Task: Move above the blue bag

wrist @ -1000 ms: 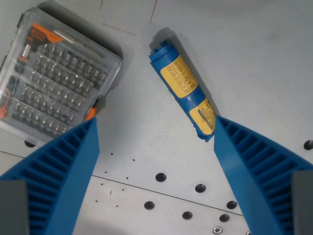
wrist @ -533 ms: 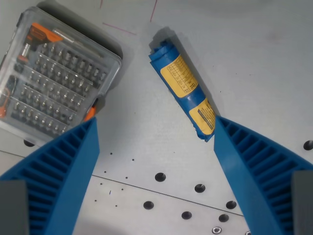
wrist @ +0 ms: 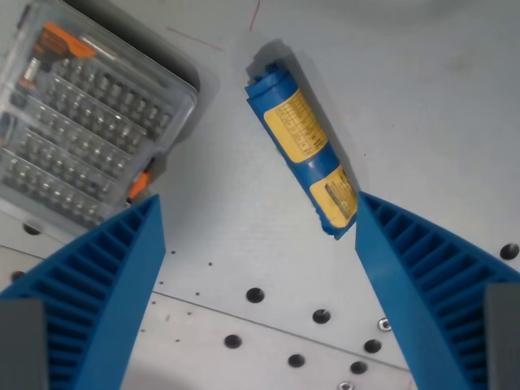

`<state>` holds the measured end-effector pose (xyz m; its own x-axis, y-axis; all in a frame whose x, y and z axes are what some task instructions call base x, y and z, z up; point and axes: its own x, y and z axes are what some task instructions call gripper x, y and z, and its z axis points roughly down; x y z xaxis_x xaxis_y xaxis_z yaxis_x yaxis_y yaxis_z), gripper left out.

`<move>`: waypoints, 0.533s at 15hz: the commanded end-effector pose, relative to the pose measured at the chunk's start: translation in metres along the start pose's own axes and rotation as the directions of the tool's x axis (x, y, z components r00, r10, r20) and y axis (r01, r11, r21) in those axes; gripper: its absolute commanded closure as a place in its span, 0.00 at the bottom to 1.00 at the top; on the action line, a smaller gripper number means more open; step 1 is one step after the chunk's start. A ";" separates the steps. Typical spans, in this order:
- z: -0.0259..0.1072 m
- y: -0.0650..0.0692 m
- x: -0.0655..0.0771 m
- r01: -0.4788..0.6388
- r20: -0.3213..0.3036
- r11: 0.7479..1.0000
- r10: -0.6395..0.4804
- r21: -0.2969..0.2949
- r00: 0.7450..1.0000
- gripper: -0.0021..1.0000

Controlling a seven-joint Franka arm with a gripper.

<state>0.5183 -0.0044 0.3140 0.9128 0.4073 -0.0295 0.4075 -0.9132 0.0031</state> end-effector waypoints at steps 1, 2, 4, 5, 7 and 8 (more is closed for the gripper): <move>0.011 0.004 -0.006 0.138 -0.060 0.989 -0.141 -0.047 0.988 0.00; 0.015 0.005 -0.007 0.155 -0.061 0.986 -0.158 -0.053 0.985 0.00; 0.024 0.007 -0.009 0.190 -0.062 0.980 -0.194 -0.062 0.979 0.00; 0.028 0.008 -0.010 0.207 -0.060 0.976 -0.211 -0.066 0.976 0.00; 0.037 0.010 -0.012 0.243 -0.053 0.967 -0.247 -0.073 0.967 0.00; 0.042 0.012 -0.012 0.261 -0.047 0.962 -0.265 -0.078 0.963 0.00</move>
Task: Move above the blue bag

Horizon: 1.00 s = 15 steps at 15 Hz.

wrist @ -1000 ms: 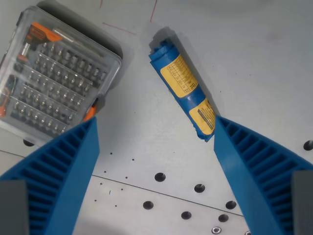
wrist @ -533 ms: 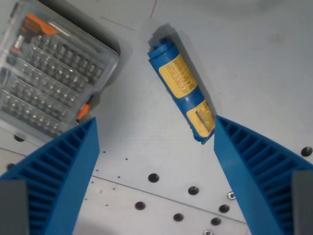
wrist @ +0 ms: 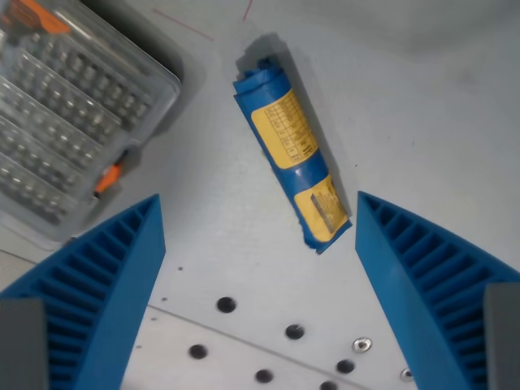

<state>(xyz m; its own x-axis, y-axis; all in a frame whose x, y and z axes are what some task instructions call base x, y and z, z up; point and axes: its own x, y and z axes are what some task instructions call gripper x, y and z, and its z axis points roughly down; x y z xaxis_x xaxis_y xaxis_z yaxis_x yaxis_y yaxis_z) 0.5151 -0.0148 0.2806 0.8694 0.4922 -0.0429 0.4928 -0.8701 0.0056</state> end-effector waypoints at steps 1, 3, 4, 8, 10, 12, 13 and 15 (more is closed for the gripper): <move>0.013 0.004 -0.007 0.187 -0.057 0.979 -0.191 -0.076 0.980 0.00; 0.023 0.006 -0.009 0.224 -0.048 0.971 -0.228 -0.082 0.972 0.00; 0.027 0.007 -0.009 0.239 -0.042 0.967 -0.244 -0.086 0.969 0.00; 0.047 0.011 -0.013 0.298 -0.032 0.950 -0.302 -0.095 0.953 0.00; 0.057 0.013 -0.014 0.318 -0.029 0.943 -0.322 -0.102 0.946 0.00; 0.066 0.015 -0.016 0.340 -0.026 0.935 -0.344 -0.104 0.938 0.00; 0.070 0.016 -0.017 0.349 -0.024 0.931 -0.353 -0.106 0.935 0.00; 0.078 0.017 -0.019 0.362 -0.022 0.925 -0.367 -0.112 0.930 0.00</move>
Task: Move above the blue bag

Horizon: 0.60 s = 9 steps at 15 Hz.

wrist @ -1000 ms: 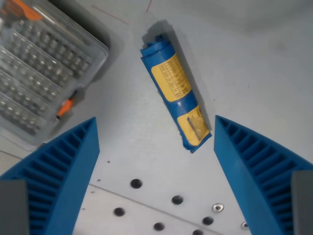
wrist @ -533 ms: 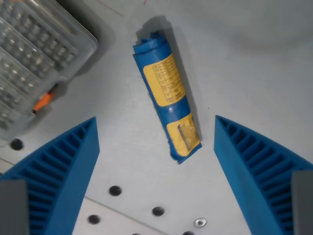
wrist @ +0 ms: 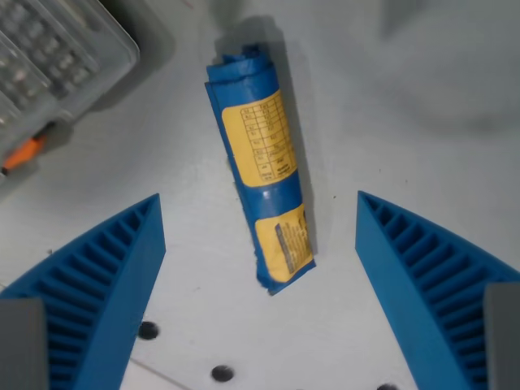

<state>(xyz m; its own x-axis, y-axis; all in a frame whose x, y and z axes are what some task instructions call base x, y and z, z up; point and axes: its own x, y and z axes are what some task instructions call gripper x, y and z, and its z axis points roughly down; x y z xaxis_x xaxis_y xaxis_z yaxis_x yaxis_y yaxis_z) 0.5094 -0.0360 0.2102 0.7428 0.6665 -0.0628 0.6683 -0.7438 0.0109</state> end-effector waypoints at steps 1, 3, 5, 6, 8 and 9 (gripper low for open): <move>0.011 0.000 -0.008 0.161 -0.041 0.982 -0.166 -0.103 0.985 0.00; 0.018 0.001 -0.009 0.167 -0.043 0.980 -0.172 -0.104 0.984 0.00; 0.024 0.001 -0.011 0.170 -0.044 0.980 -0.175 -0.105 0.984 0.00; 0.027 0.001 -0.012 0.170 -0.044 0.980 -0.175 -0.105 0.984 0.00; 0.031 0.001 -0.013 0.170 -0.042 0.980 -0.175 -0.105 0.984 0.00; 0.033 0.001 -0.013 0.165 -0.042 0.981 -0.171 -0.105 0.984 0.00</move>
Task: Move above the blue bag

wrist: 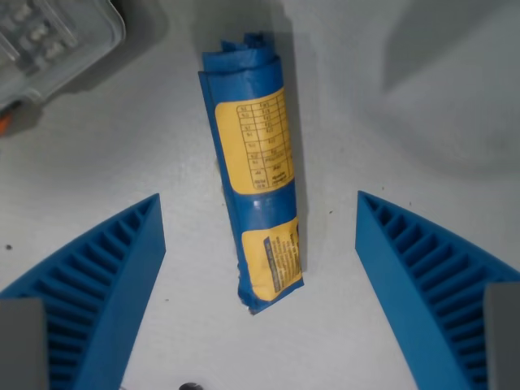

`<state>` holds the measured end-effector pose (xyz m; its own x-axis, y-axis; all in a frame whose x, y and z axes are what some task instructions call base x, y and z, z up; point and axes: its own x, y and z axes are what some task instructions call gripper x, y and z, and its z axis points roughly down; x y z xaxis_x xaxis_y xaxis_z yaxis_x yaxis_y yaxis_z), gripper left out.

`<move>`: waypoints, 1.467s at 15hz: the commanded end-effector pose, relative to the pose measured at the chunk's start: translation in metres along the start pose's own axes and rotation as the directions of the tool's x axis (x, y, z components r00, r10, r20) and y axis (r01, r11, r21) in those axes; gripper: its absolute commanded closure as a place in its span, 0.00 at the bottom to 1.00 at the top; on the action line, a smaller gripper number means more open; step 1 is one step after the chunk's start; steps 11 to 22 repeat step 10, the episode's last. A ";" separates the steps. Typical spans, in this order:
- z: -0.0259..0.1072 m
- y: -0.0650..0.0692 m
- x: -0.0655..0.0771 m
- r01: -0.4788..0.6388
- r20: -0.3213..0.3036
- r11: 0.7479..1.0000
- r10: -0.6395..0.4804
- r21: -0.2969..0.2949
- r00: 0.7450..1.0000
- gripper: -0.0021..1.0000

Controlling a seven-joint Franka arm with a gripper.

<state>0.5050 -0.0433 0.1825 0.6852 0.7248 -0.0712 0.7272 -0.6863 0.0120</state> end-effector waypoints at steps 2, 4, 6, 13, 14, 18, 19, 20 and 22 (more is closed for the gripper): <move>0.008 -0.002 -0.007 0.081 -0.052 0.992 -0.087 -0.101 0.995 0.00; 0.011 -0.002 -0.008 0.071 -0.053 0.992 -0.076 -0.102 0.996 0.00; 0.012 -0.003 -0.009 0.063 -0.054 0.993 -0.069 -0.102 0.996 0.00; 0.013 -0.003 -0.009 0.055 -0.052 0.993 -0.060 -0.100 0.997 0.00; 0.013 -0.003 -0.009 0.055 -0.052 0.993 -0.060 -0.100 0.997 0.00; 0.013 -0.003 -0.009 0.055 -0.052 0.993 -0.060 -0.100 0.997 0.00; 0.013 -0.003 -0.009 0.055 -0.052 0.993 -0.060 -0.100 0.997 0.00; 0.013 -0.003 -0.009 0.055 -0.052 0.993 -0.060 -0.100 0.997 0.00; 0.013 -0.003 -0.009 0.055 -0.052 0.993 -0.060 -0.100 0.997 0.00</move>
